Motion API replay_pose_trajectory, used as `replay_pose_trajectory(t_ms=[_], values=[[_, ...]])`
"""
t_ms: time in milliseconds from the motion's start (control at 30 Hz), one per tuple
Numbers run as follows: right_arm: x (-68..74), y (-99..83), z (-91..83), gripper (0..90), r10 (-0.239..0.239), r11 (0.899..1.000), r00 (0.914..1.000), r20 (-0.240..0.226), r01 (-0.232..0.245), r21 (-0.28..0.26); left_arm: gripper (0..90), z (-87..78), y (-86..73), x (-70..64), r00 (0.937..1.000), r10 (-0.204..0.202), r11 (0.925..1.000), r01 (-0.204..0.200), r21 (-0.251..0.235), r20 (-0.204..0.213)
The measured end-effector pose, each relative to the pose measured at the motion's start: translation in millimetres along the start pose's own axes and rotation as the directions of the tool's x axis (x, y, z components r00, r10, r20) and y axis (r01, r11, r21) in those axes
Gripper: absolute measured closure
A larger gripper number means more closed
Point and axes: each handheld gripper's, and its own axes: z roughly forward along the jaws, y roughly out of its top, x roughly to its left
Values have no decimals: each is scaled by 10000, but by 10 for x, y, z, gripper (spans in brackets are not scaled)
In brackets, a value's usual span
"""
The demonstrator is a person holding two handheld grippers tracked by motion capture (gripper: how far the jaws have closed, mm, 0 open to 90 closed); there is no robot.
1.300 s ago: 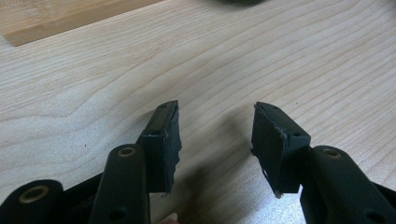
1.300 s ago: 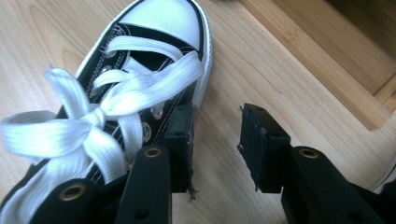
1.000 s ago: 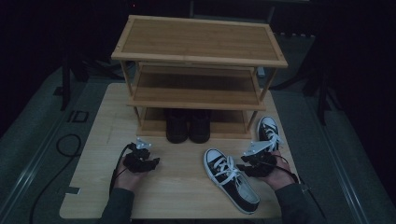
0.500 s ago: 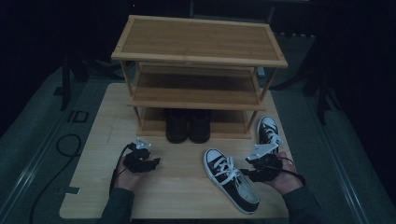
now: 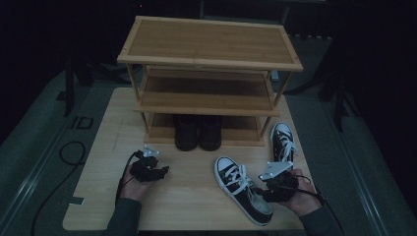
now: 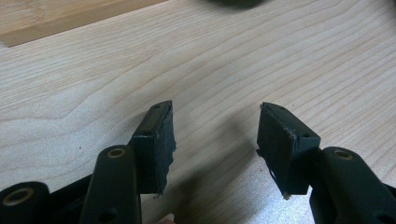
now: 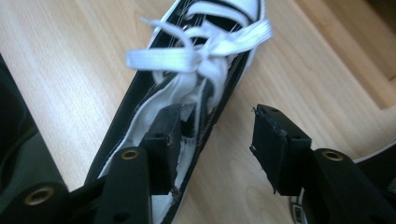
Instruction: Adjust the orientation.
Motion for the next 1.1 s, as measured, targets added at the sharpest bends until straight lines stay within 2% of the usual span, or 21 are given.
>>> replay_pose_trajectory(t_ms=[133, 233, 467, 533, 600, 833, 1100], values=[[10, -3, 49, 563, -50, 9998, 10000, -6, 50, 182, 464, 1, 0, -3, 10000, 0, 10000, 0, -3, -19], [3, -3, 192, 642, 123, 9981, 9995, -296, -105, 615, 464, 1, -1, 2, 10000, -22, 10000, 22, -23, 16], [-4, 36, 328, 750, 501, 9969, 9983, -297, -482, 627, 463, 1, -1, 3, 10000, -33, 10000, 33, -26, 21], [-4, 42, 347, 763, 465, 9968, 9987, -227, -449, 665, 463, 1, -1, 2, 10000, -33, 10000, 33, -26, 16], [-13, 52, 376, 831, 694, 9950, 9974, -187, -679, 727, 462, 2, -1, 0, 10000, -23, 10000, 23, -22, 2], [-52, 23, 369, 864, 1115, 9927, 9930, -394, -1094, 516, 462, 3, -1, 2, 10000, -30, 10000, 30, -36, 9], [-124, -2, 375, 874, 1469, 9891, 9886, -317, -1466, 140, 462, 3, -1, 3, 10000, -37, 10000, 37, -47, 20]])
